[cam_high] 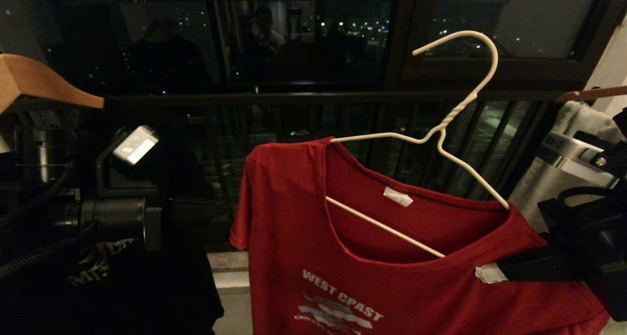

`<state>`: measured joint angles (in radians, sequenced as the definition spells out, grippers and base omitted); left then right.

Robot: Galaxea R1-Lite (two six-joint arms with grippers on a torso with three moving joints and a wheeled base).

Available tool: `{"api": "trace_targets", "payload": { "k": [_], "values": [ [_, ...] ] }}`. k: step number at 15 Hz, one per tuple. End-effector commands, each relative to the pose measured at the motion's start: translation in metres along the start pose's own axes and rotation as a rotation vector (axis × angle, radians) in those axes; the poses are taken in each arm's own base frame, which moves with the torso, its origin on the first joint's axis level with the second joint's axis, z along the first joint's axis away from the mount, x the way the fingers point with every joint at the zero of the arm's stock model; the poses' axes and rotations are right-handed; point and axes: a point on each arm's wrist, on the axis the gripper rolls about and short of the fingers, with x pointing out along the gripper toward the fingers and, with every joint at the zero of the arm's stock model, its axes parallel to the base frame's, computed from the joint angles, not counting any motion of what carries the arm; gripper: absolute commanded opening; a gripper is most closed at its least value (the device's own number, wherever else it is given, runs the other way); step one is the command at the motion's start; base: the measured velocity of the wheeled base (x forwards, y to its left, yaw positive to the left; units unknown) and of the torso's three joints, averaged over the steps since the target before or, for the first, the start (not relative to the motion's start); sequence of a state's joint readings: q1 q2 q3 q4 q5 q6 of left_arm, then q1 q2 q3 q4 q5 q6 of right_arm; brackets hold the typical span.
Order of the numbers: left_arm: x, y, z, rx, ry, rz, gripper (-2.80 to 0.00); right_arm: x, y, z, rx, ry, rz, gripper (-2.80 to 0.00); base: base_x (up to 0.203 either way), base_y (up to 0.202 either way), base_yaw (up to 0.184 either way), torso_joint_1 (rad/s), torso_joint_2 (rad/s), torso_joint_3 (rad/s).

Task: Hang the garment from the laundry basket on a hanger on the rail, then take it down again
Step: Take the clothes off the clothes rack

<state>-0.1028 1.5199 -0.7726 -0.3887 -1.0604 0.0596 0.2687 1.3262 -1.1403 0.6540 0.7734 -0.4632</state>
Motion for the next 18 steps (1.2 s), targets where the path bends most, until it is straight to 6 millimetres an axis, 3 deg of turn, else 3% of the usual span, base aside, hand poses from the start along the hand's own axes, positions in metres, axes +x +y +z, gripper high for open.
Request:
{"api": "trace_targets", "payload": {
  "k": [1,3,8,14,18],
  "values": [
    [-0.009,0.018,-0.008,-0.045,-0.006,-0.026,-2.8,0.002,-0.001,0.0,0.003,0.006,0.011,-2.8,0.0,0.0,0.0,0.0,0.0,0.0],
    [-0.022,0.018,-0.001,-0.019,-0.034,-0.008,-2.8,0.002,0.0,-0.001,0.002,0.005,0.011,-2.8,0.0,0.0,0.0,0.0,0.0,0.0],
    [-0.02,0.01,0.004,-0.008,-0.038,-0.026,-2.8,0.003,-0.001,-0.001,0.003,0.007,0.013,-2.8,0.0,0.0,0.0,0.0,0.0,0.0],
    [0.006,-0.074,0.035,-0.007,-0.076,-0.02,-2.8,0.013,0.003,0.007,0.042,0.003,0.052,-2.8,0.0,0.0,0.0,0.0,0.0,0.0],
    [0.03,-0.117,0.042,0.012,-0.102,0.176,-2.8,0.018,0.006,0.017,0.103,-0.036,0.053,-2.8,0.0,0.0,0.0,0.0,0.0,0.0]
  ]
}}
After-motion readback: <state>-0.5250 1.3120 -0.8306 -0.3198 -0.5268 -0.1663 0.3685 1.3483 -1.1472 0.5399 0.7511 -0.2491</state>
